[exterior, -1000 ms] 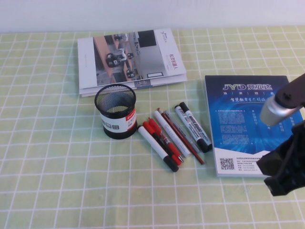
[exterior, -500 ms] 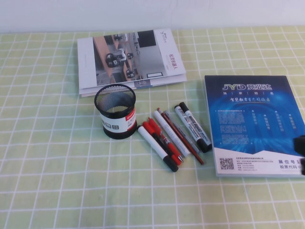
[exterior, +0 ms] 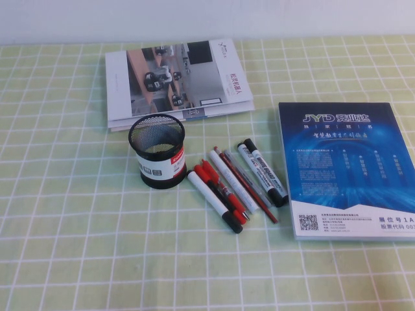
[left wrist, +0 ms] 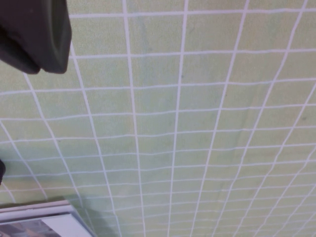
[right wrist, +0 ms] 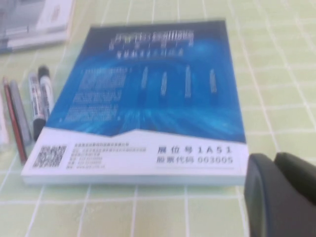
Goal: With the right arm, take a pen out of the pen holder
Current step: 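Take a marker out of the pen holder and lay it on the table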
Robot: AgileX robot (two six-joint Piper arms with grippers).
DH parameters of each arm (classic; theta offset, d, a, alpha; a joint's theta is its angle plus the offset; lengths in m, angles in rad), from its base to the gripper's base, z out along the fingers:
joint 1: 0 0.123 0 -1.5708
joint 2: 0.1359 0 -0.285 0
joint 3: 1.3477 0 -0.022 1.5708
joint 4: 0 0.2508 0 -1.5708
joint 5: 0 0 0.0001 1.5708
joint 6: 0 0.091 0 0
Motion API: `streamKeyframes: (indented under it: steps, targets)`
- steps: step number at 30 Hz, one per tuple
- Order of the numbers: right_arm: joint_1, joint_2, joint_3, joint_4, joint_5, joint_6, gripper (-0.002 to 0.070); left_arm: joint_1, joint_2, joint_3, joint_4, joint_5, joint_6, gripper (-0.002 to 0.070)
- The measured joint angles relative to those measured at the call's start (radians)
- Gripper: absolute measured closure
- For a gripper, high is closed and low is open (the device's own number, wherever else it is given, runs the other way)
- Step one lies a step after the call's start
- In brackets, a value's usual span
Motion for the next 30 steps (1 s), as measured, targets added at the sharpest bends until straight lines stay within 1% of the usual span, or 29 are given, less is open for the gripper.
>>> streamKeyframes:
  steps: [4,9,16,23,25,28,30]
  targets:
    - [-0.005,-0.126,0.052,0.002,-0.009,-0.002,0.0688,0.0,0.0,0.0,0.0,0.0,0.0,0.068]
    - [-0.005,-0.248,0.065,-0.003,-0.004,-0.003,0.0689,0.0,0.0,0.0,0.0,0.0,0.0,0.068]
    - [-0.007,-0.257,0.067,-0.01,0.008,-0.025,0.0689,0.0,0.0,0.0,0.0,0.0,0.0,0.068]
    - [-0.007,-0.257,0.067,-0.013,0.085,-0.029,0.0689,0.0,0.0,0.0,0.0,0.0,0.0,0.068]
    - [-0.007,-0.257,0.067,-0.056,0.103,-0.003,0.0689,0.0,0.0,0.0,0.0,0.0,0.0,0.068]
    - [-0.007,-0.257,0.067,-0.153,0.136,0.109,0.0688,0.0,0.0,0.0,0.0,0.0,0.0,0.068]
    - [-0.007,-0.257,0.067,-0.181,0.156,0.142,0.0688,0.0,0.0,0.0,0.0,0.0,0.0,0.068]
